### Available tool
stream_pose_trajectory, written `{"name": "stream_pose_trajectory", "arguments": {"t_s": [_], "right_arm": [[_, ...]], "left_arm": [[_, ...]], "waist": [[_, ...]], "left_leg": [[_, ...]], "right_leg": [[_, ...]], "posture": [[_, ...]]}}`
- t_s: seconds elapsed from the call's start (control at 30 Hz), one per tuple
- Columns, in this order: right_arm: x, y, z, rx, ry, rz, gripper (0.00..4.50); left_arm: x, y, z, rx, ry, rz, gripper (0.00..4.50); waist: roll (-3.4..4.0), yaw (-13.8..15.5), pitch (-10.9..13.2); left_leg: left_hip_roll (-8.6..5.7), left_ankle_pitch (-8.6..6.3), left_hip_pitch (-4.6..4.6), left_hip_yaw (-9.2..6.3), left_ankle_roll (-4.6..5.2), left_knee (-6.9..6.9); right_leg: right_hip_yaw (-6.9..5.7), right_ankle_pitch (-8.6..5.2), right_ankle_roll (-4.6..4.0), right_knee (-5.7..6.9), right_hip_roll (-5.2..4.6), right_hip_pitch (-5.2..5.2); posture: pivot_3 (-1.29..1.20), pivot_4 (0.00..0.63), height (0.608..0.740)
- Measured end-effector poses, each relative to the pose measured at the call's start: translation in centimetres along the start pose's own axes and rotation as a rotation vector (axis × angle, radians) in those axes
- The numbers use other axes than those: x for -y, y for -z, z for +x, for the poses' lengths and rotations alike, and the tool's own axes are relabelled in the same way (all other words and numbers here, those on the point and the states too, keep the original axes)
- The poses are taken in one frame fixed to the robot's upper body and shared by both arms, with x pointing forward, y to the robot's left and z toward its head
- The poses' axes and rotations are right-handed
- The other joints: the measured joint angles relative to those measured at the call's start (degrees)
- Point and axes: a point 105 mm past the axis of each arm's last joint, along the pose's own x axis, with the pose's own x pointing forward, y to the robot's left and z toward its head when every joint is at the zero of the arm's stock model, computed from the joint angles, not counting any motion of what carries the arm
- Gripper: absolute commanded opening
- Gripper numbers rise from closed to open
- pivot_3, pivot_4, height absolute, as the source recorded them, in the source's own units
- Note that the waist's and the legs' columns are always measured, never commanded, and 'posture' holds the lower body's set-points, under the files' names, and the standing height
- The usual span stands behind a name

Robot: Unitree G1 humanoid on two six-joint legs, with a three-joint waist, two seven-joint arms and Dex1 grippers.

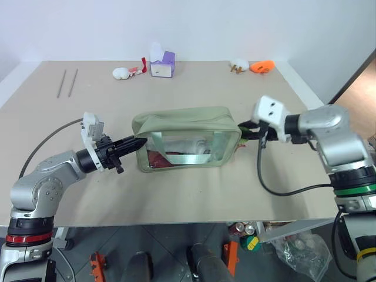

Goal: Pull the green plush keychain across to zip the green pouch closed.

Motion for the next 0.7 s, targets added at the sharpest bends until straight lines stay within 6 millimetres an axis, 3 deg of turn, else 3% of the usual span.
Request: {"name": "stream_pose_trajectory", "arguments": {"t_s": [0.13,0.2,0.33,0.57,0.7], "right_arm": [[0.7,0.3,-1.1,0.024,0.029,0.086,3.68],[0.3,1.6,-2.0,-0.008,0.007,0.125,3.68],[-1.1,4.0,-3.4,-0.031,-0.053,0.244,3.68],[0.9,2.2,-8.1,0.2,0.059,0.421,3.68],[1.1,1.0,-9.7,0.306,0.096,0.47,3.68]], "left_arm": [[-0.2,-0.5,-0.3,0.023,-0.016,-0.007,3.07],[-0.3,-0.6,-0.3,0.022,-0.026,-0.004,3.74],[-0.7,-1.3,-1.7,0.032,-0.056,0.004,3.74],[-2.1,-3.7,-6.7,0.115,-0.187,0.008,3.74],[-3.1,-3.5,-8.7,0.131,-0.27,-0.009,3.74]], "waist": [[0.0,-0.03,0.0],[0.0,-0.01,0.0],[0.01,-0.1,0.01],[0.09,-0.78,0.06],[0.09,-0.82,0.06]], "left_leg": [[-0.01,0.0,0.01,0.02,0.0,-0.03],[0.0,0.0,0.01,0.01,0.0,-0.05],[-0.01,-0.02,-0.01,0.04,0.02,-0.06],[0.05,-0.02,0.2,0.11,0.03,-0.12],[0.04,-0.02,0.21,0.14,0.03,-0.08]], "right_leg": [[0.01,-0.01,0.0,0.0,0.0,-0.01],[0.0,-0.02,-0.01,0.0,0.01,-0.01],[0.04,-0.06,0.02,0.0,-0.01,-0.04],[0.07,-0.19,-0.27,0.04,0.08,0.01],[0.09,-0.18,-0.27,0.04,0.05,0.05]], "posture": [[0.0,0.15,0.74],[0.0,0.15,0.74],[0.0,0.15,0.74],[0.0,0.15,0.74],[0.0,0.15,0.74]]}}
